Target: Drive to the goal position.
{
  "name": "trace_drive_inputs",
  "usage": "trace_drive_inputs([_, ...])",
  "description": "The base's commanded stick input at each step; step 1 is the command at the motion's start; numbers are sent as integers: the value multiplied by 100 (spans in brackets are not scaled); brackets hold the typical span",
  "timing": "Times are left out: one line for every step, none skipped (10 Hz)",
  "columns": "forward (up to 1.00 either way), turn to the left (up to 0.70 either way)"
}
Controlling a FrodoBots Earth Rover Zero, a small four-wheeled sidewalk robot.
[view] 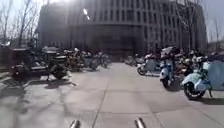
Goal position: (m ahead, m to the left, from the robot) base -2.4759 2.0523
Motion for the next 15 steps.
trace_drive_inputs([100, -7])
trace_drive_inputs([100, -34])
trace_drive_inputs([100, -36])
trace_drive_inputs([100, -9])
trace_drive_inputs([100, 0])
trace_drive_inputs([100, 0])
trace_drive_inputs([100, 0])
trace_drive_inputs([100, 0])
trace_drive_inputs([100, 0])
trace_drive_inputs([100, 0])
trace_drive_inputs([100, 0])
trace_drive_inputs([100, 0])
trace_drive_inputs([100, -19])
trace_drive_inputs([100, -40])
trace_drive_inputs([100, -40])
